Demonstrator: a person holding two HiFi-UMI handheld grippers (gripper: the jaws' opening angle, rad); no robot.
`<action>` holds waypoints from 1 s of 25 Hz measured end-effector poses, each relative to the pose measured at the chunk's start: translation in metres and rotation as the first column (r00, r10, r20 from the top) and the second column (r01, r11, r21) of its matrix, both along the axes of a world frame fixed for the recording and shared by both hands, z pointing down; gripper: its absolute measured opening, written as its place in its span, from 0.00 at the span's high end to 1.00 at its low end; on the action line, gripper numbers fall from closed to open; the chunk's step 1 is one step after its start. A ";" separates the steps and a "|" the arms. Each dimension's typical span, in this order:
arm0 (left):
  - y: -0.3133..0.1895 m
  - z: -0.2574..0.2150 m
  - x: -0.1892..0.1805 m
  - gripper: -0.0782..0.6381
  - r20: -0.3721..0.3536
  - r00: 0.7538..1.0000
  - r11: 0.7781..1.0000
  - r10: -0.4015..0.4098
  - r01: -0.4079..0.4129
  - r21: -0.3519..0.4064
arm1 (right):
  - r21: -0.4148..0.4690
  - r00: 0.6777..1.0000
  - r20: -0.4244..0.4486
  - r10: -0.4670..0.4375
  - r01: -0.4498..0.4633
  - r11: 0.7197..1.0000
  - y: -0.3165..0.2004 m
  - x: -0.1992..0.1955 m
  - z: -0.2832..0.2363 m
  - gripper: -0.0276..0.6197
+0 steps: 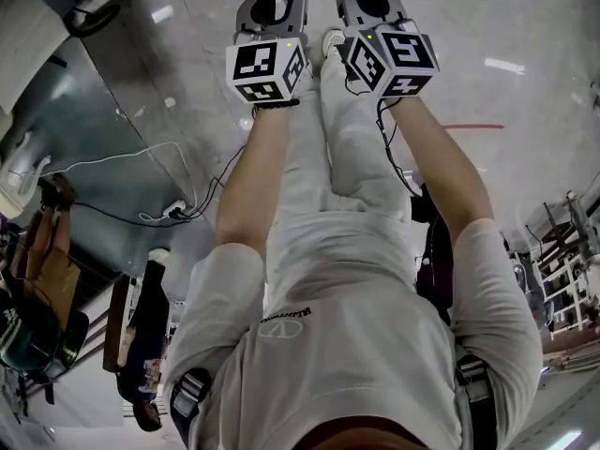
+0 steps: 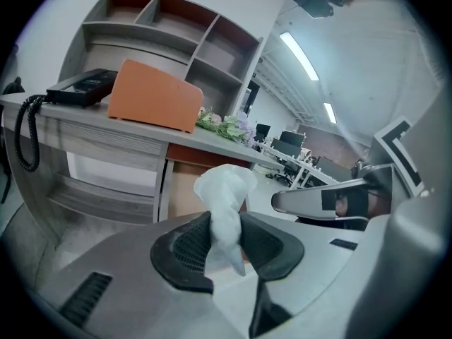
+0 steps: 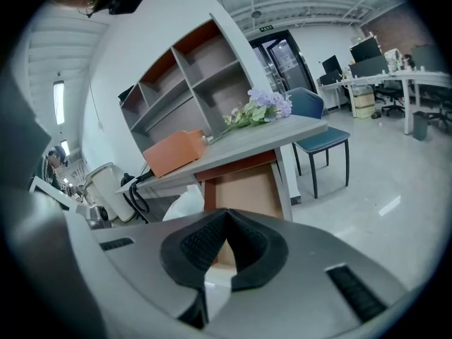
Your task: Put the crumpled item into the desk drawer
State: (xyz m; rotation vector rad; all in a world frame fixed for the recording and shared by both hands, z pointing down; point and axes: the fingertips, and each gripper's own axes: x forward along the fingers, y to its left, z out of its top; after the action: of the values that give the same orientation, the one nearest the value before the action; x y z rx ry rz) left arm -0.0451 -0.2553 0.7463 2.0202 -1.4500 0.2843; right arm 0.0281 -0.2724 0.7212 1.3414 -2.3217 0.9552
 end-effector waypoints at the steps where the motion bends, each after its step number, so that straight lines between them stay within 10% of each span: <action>1: -0.003 0.003 0.002 0.73 0.000 1.000 1.000 0.001 -0.001 -0.002 | -0.002 1.000 0.001 0.003 -0.003 1.000 -0.002 0.000 0.003 0.96; 25: -0.007 0.065 0.001 0.73 0.040 0.997 0.992 -0.073 0.076 -0.098 | -0.064 1.000 -0.015 -0.023 0.022 0.998 -0.005 -0.005 0.065 0.96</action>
State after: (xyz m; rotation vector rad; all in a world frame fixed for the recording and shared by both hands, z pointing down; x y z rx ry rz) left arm -0.0436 -0.2625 0.8112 1.8865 -1.5003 0.3566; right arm 0.0231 -0.2770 0.7863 1.2900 -2.2695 0.9996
